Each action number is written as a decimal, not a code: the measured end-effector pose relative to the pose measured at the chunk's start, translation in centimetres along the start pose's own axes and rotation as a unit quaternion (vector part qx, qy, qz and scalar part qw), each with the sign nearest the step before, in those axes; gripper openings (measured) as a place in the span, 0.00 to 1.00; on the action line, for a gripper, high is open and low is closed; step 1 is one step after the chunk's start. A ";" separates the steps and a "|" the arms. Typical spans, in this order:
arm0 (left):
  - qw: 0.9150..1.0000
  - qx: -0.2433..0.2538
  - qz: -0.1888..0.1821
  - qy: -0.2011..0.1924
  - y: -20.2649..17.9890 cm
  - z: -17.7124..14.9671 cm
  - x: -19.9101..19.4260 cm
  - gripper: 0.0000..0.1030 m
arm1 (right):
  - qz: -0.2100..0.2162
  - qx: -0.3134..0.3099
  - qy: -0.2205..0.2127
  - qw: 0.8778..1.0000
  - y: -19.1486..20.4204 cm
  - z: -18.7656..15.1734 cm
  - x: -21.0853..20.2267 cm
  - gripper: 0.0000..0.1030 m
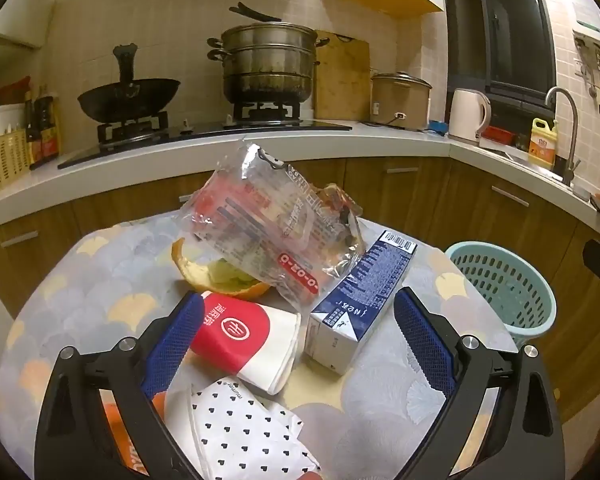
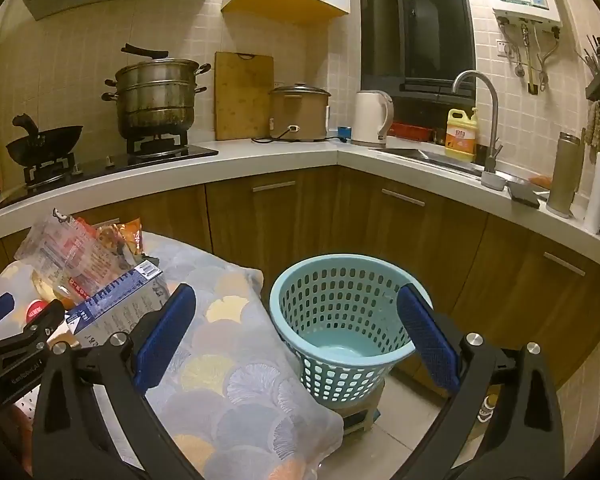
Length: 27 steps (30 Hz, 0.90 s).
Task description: Collect trash
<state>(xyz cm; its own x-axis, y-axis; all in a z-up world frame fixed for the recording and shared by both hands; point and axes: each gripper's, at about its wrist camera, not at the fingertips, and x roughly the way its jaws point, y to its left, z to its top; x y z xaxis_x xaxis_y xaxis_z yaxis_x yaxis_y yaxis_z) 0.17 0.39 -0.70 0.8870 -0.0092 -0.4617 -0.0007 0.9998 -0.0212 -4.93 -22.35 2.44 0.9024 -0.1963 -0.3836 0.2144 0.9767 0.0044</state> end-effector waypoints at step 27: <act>1.000 -0.001 0.001 0.002 -0.1 -0.2 0.1 0.90 | 0.012 0.012 0.003 1.000 -0.3 0.4 -0.3 0.93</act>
<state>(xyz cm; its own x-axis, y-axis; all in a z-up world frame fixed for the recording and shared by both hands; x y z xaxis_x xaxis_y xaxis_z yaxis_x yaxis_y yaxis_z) 0.20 0.33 -0.96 0.8855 -0.0082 -0.4646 -0.0026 0.9997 -0.0226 -5.11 -22.65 2.86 0.9054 -0.1724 -0.3881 0.2020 0.9787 0.0366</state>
